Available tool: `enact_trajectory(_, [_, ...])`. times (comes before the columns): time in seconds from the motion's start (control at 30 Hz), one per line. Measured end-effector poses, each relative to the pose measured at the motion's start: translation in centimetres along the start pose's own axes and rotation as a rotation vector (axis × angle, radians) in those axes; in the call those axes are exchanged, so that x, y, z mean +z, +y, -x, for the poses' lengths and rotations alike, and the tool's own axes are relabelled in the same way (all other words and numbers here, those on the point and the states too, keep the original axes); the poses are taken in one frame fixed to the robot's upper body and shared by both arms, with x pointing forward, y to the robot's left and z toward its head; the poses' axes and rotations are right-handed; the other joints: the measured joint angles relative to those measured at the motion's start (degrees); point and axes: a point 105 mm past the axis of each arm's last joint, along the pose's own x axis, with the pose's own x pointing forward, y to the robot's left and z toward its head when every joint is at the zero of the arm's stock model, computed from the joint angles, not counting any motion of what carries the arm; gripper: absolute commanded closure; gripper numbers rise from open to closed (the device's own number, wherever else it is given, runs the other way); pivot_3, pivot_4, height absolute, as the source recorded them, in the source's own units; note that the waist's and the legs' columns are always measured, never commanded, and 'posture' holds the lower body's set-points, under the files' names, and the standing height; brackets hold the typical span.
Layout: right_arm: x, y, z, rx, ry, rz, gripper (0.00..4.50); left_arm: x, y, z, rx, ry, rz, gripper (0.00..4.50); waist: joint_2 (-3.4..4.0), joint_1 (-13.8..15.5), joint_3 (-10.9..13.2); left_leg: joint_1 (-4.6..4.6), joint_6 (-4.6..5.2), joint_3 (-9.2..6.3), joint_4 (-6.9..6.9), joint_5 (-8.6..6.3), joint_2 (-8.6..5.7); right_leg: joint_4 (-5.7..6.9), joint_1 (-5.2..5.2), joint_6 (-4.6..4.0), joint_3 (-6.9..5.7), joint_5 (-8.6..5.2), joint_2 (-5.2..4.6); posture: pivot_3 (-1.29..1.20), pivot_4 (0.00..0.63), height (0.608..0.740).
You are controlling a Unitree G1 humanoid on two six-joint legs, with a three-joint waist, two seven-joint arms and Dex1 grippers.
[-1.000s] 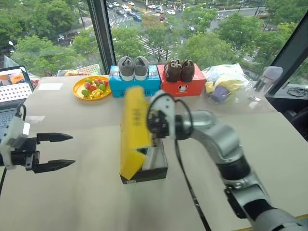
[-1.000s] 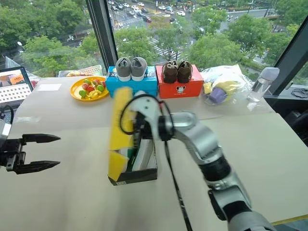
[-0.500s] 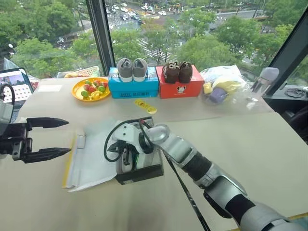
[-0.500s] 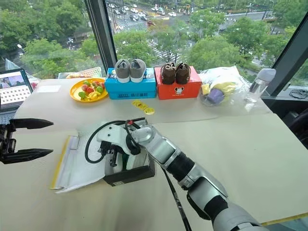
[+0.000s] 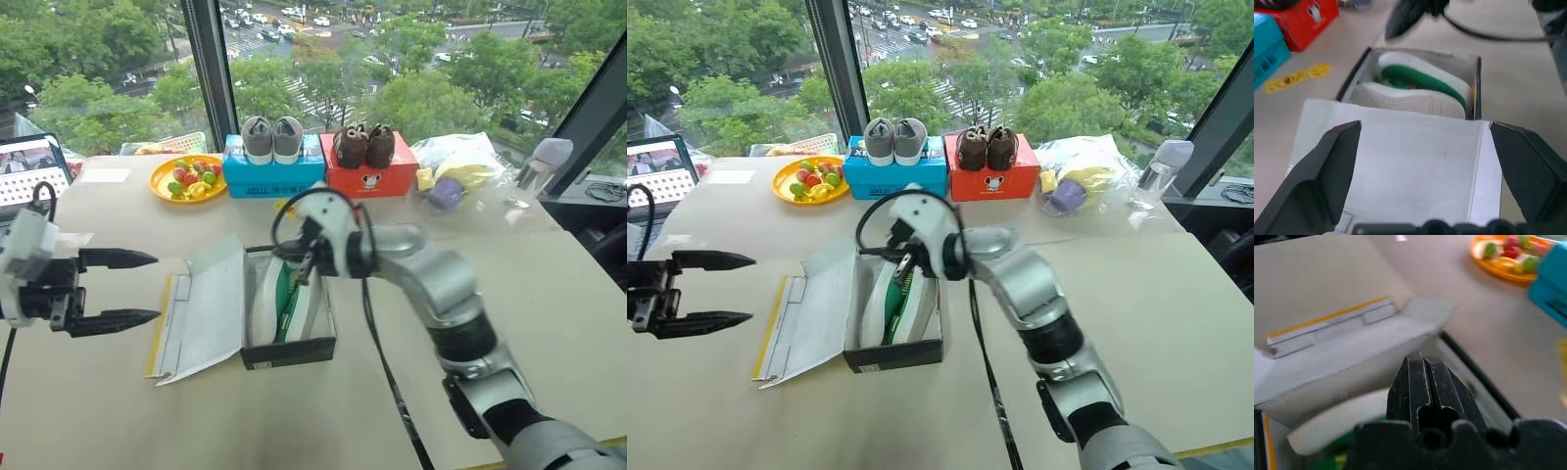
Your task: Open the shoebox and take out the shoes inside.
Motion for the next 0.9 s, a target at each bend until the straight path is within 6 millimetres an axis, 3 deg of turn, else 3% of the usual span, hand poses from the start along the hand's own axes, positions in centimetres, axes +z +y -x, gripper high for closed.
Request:
enact_trajectory(0.1, [-1.8,-1.3,2.8,-0.202,0.109,-0.034,3.64,0.0,-0.2,-0.5,-0.02,0.0,-0.004,0.0,0.0,-0.2,0.0,-0.18,-0.22,0.01,-0.01,-0.05,0.11,-0.1,-0.15,-0.03,-0.04,-0.03,0.15,0.0,0.15,0.731])
enact_trajectory(0.17, [-2.9,-1.3,3.6,-0.29,0.163,-0.059,3.01,0.0,-0.3,-0.8,-0.033,0.0,-0.004,0.0,0.0,-0.4,0.0,-0.18,-0.06,0.02,-0.03,-0.17,0.13,-0.14,-0.15,-0.02,-0.03,-0.07,0.2,0.0,0.15,0.731])
enact_trajectory(0.33, [-3.6,2.0,2.7,-0.249,0.188,-0.095,1.46,0.3,0.1,-1.7,-0.072,-0.005,-0.013,0.0,-0.01,-0.6,0.0,-0.16,0.01,0.01,-0.01,-0.21,0.16,-0.12,-0.15,0.12,0.02,-0.22,0.35,0.0,0.15,0.731])
enact_trajectory(0.37, [-3.7,2.1,2.7,-0.247,0.194,-0.092,0.98,0.3,0.3,-1.8,-0.076,-0.004,-0.011,0.0,0.0,-0.5,0.1,-0.16,0.02,0.01,0.04,-0.21,0.16,-0.11,-0.12,0.3,0.02,-0.33,0.36,0.0,0.15,0.731])
enact_trajectory(0.47, [-3.9,1.9,2.8,-0.256,0.205,-0.086,0.98,0.1,0.9,-1.9,-0.083,0.005,-0.005,0.0,0.0,-0.4,0.1,-0.09,0.06,0.01,0.14,-0.18,0.16,-0.1,-0.02,0.36,0.07,-0.42,0.34,0.0,0.15,0.731])
enact_trajectory(0.67, [-1.7,1.9,1.9,-0.227,0.131,-0.119,0.98,-0.1,1.2,-2.8,-0.129,0.027,-0.01,0.0,-0.02,-0.3,0.1,-0.04,0.03,0.0,0.07,-0.17,0.24,-0.08,-0.02,0.33,0.11,-0.37,0.52,0.0,0.15,0.731])
enact_trajectory(0.9, [-2.4,1.1,0.7,-0.388,0.127,-0.243,0.98,-0.1,1.5,-3.4,-0.175,0.041,-0.002,0.0,-0.02,-0.6,0.1,-0.18,0.01,-0.02,0.02,-0.18,0.2,-0.11,-0.09,-0.02,0.13,-0.16,0.51,0.0,0.15,0.731])
